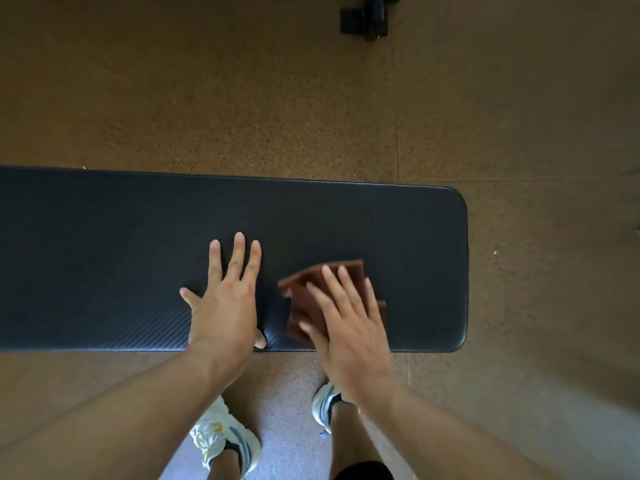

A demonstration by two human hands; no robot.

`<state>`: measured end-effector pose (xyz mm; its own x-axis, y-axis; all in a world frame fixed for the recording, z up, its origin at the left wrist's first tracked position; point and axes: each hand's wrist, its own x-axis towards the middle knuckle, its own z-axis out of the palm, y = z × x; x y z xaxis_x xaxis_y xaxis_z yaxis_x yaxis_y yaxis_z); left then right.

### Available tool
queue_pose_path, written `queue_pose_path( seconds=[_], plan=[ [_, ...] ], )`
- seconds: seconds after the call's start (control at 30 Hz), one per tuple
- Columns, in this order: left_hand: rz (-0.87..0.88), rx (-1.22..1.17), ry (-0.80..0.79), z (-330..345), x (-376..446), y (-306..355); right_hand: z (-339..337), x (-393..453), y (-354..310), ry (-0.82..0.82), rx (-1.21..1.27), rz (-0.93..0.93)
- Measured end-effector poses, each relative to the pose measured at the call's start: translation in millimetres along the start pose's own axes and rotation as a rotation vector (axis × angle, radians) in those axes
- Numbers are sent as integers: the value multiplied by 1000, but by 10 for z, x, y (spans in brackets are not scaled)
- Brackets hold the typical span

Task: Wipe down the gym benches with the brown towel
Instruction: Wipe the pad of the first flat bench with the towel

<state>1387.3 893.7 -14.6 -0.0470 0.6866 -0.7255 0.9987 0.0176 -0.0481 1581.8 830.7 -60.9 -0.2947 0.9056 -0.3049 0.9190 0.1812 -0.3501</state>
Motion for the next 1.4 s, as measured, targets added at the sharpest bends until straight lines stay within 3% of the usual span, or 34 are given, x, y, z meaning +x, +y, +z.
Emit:
queue_pose_path(
  seconds=[0.1, 0.23, 0.37, 0.47, 0.53, 0.63, 0.77, 0.87, 0.93, 1.03, 1.17, 1.4],
  plan=[
    [0, 6, -16, -12, 4, 8, -281, 897, 90, 161, 39, 115],
    [9, 41, -22, 0, 7, 12, -633, 1660, 262, 130, 130, 279],
    [-5, 91, -63, -3, 31, 89, -371, 729, 271, 223, 86, 244],
    [-18, -16, -135, -6, 32, 133, -35, -316, 200, 136, 80, 290],
    [-23, -87, -153, -28, 20, 170, 55, -579, 164, 79, 58, 298],
    [4, -124, -112, -81, 2, 300, -48, -266, 229, 91, 43, 257],
    [107, -90, -32, -216, 56, 593, -480, 811, 593, 220, 90, 323],
    [185, -55, -7, -393, 187, 867, -792, 1402, 873, 180, 105, 350],
    [192, -48, -18, -522, 288, 1016, -765, 1272, 951, 202, 120, 316],
    [223, -9, -109, -581, 369, 1186, -436, 260, 858, 282, 148, 427],
    [187, 82, -95, -465, 376, 1287, -45, -826, 701, 182, 135, 524],
    [163, 88, -57, -432, 395, 1308, -541, 444, 1170, 275, 137, 405]
  ],
)
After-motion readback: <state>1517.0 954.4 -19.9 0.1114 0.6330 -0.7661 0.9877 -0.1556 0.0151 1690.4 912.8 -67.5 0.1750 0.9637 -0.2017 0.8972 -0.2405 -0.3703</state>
